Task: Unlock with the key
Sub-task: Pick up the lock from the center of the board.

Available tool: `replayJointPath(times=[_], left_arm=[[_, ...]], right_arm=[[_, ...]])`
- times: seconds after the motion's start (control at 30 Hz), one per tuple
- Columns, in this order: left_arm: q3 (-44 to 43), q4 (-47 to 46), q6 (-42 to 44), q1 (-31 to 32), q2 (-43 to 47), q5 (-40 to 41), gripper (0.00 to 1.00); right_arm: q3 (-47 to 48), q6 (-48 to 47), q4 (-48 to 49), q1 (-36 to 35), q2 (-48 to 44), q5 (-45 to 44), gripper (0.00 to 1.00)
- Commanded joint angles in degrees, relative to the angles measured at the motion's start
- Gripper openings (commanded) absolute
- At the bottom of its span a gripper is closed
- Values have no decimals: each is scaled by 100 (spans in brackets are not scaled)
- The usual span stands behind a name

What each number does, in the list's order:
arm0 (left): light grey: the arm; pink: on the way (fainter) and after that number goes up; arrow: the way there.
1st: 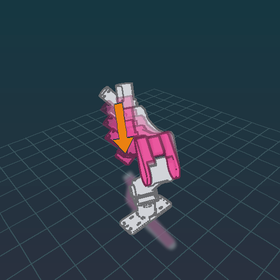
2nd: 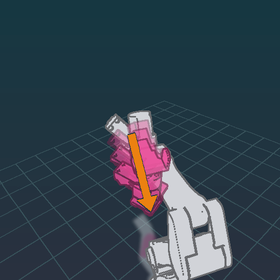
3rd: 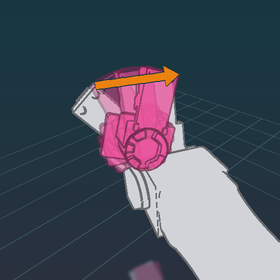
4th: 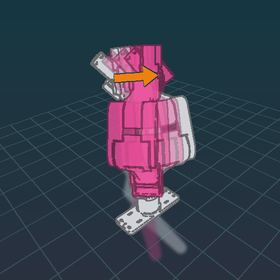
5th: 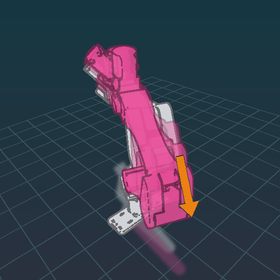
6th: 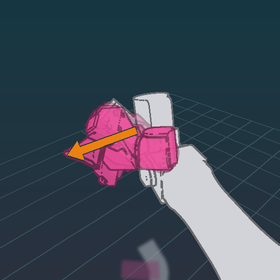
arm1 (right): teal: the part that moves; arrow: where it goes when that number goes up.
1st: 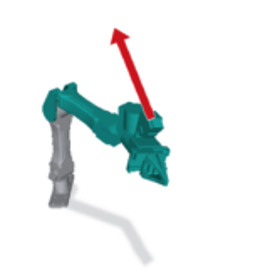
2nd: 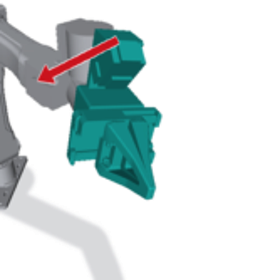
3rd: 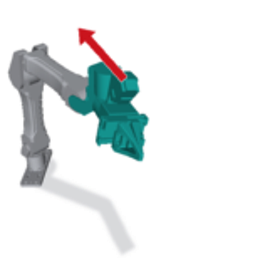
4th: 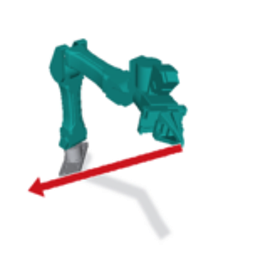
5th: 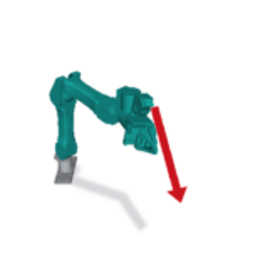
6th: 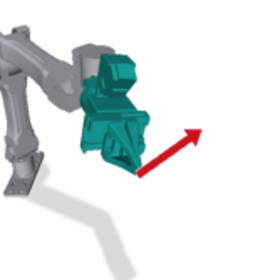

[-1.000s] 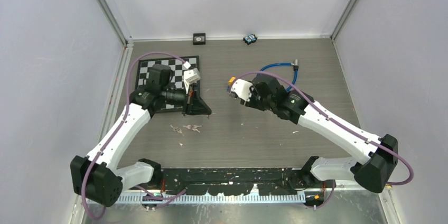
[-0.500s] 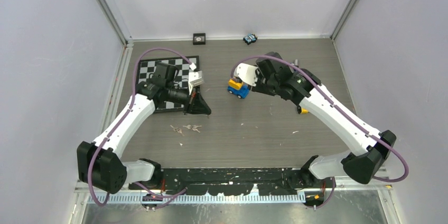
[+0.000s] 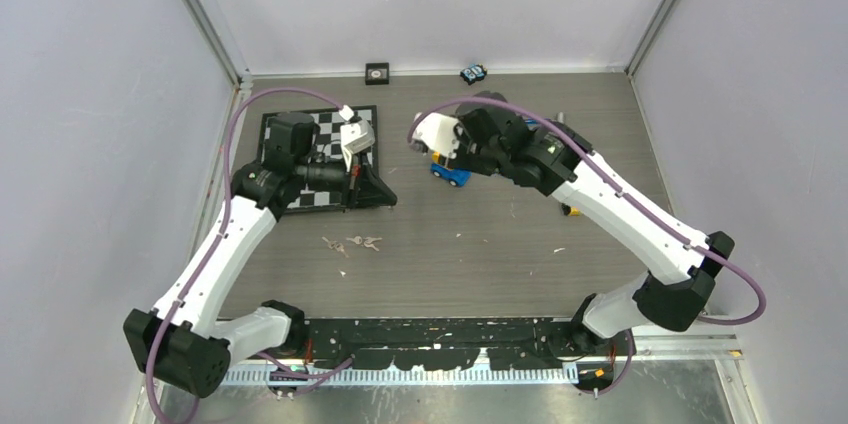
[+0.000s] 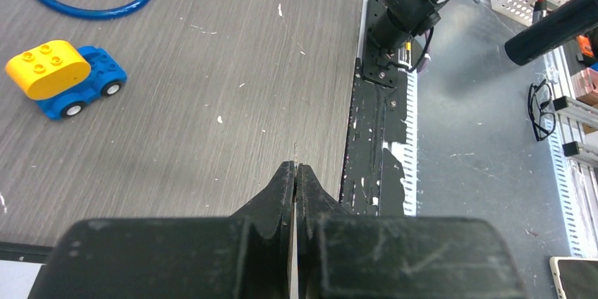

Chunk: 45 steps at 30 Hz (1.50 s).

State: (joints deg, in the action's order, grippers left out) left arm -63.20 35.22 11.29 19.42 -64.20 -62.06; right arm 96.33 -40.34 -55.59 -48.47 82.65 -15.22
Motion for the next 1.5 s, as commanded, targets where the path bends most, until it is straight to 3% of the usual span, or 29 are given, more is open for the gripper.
replayJointPath(times=[0.0, 0.37, 0.57, 0.9, 1.2, 1.47], left_arm=[[-290, 274, -120, -17, 316, 251, 0], [-179, 417, -828, -17, 880, 568, 0], [-357, 886, -558, -18, 1052, 478, 0], [-772, 1571, -192, -17, 906, -65, 0], [-598, 637, -1249, 88, 590, -296, 0], [-439, 476, -1216, 261, 529, -509, 0]], right_arm=[[292, -292, 171, -571, 88, -645, 0], [219, -380, 827, -2060, -81, -1080, 0], [-1220, -1004, 2406, -2853, -826, -1340, 0], [-2605, -1170, 3591, -2923, -1708, -1120, 0], [-3213, -1377, 4295, -2923, -1940, -1013, 0], [-3998, -1906, 5349, -2931, -2175, -967, 0]])
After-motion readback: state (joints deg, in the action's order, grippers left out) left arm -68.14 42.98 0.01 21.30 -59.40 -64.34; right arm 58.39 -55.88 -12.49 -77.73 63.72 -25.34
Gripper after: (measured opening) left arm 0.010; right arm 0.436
